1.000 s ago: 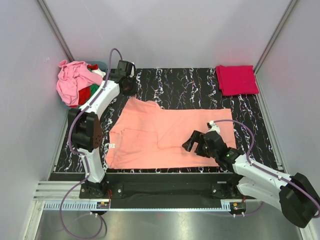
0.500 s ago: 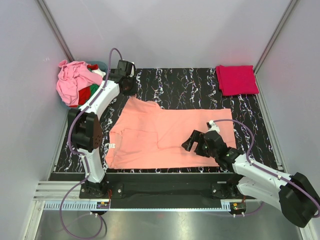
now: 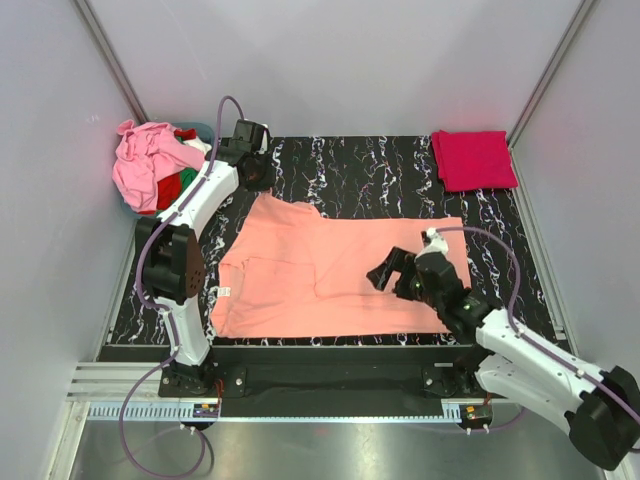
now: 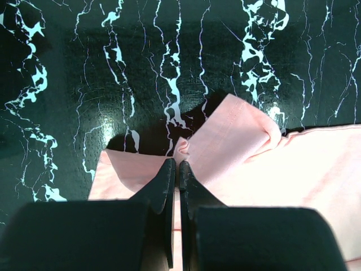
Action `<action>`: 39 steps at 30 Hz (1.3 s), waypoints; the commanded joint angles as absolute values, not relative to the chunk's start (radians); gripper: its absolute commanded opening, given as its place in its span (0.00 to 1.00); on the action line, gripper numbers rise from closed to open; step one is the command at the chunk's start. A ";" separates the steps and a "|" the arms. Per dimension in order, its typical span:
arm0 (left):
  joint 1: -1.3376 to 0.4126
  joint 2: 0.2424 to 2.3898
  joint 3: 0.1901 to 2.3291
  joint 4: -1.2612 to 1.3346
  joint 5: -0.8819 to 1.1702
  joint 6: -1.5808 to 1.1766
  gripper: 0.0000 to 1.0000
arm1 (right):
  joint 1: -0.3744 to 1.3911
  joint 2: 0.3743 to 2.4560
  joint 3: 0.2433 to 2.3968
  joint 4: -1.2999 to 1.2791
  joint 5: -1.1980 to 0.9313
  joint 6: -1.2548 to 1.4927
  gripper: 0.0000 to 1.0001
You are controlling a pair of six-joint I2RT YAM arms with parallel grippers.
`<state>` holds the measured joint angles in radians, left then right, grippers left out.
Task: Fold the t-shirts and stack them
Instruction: Fold the tshirt
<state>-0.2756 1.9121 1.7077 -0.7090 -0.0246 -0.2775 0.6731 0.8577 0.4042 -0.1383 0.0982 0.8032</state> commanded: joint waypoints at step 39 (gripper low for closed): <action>-0.224 1.845 1.706 -0.675 -0.009 -0.285 0.00 | -0.161 1.890 1.557 -0.574 -0.025 0.480 0.95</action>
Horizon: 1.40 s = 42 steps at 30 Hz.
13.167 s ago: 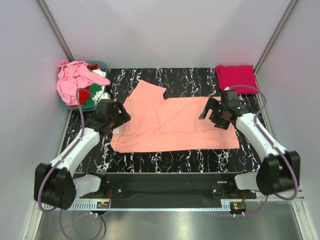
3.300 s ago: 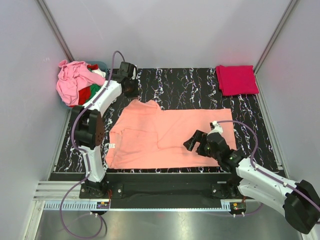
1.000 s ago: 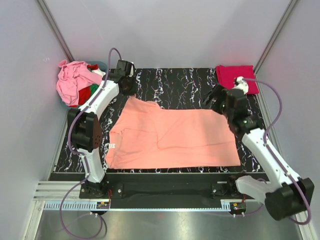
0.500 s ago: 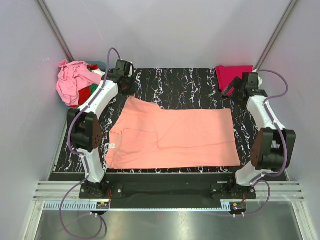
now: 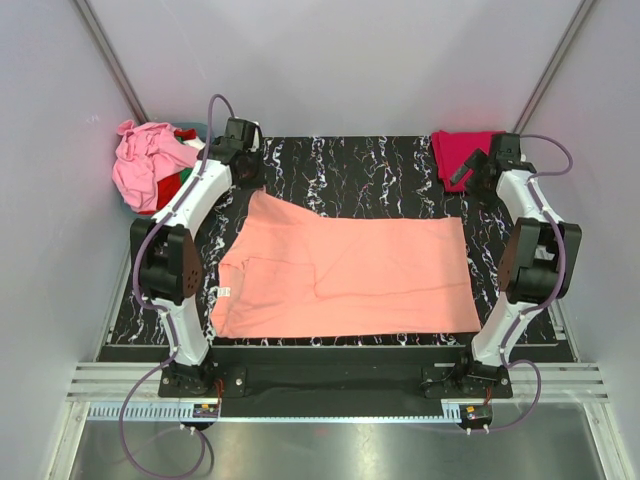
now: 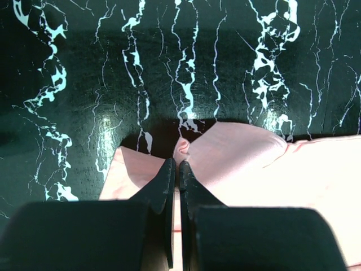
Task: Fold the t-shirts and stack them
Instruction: Fold the tshirt
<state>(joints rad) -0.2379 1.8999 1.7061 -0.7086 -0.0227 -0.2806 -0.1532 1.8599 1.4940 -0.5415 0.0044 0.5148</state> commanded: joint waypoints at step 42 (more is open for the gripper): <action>-0.199 1.847 1.704 -0.673 0.021 -0.298 0.00 | -0.229 2.080 1.562 -0.537 -0.127 0.495 0.78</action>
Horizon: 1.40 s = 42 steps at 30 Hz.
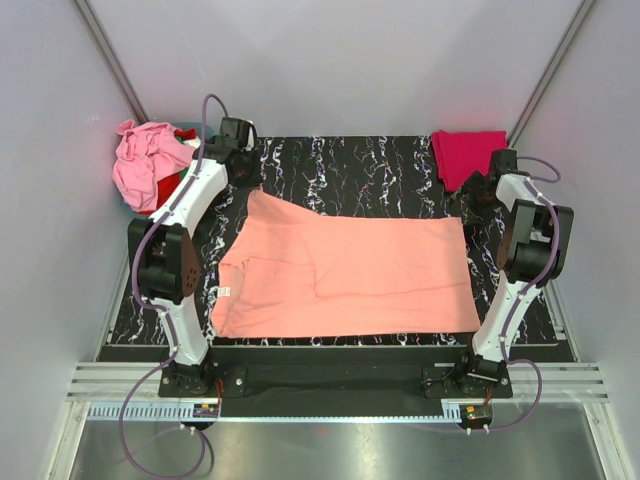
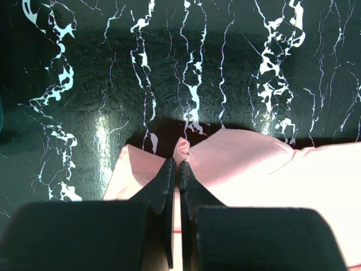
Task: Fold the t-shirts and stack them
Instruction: Fold the tshirt
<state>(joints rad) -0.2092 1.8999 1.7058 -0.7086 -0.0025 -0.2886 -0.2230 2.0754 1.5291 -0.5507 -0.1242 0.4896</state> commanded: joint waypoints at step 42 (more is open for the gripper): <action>-0.179 1.852 1.706 -0.670 0.041 -0.305 0.00 | -0.227 2.060 1.473 -0.515 -0.114 0.482 0.00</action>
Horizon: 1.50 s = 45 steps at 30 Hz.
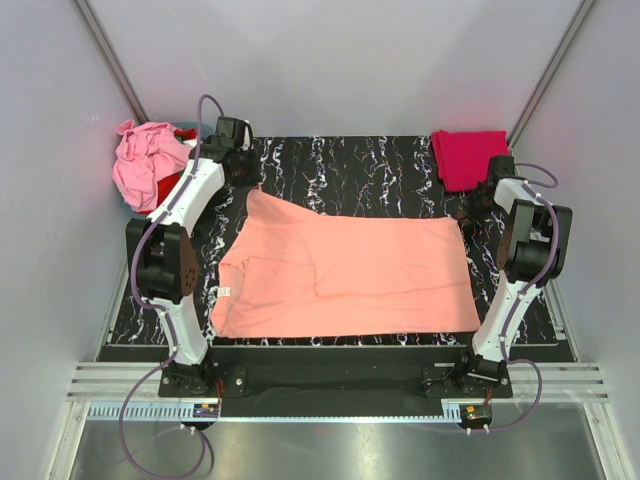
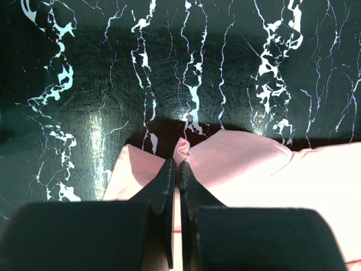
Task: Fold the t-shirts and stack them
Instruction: Fold the tshirt
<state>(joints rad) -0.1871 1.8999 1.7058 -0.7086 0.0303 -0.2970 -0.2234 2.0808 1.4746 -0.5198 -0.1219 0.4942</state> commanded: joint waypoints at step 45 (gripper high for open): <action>-0.284 1.642 1.485 -0.477 -0.006 -0.229 0.00 | -0.227 1.591 1.172 -0.509 -0.244 0.600 0.00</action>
<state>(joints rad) -0.2897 1.7233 1.5085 -0.5339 -0.0002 -0.2165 -0.2234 1.6455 1.1801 -0.5095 -0.2058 0.5938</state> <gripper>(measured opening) 0.024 0.012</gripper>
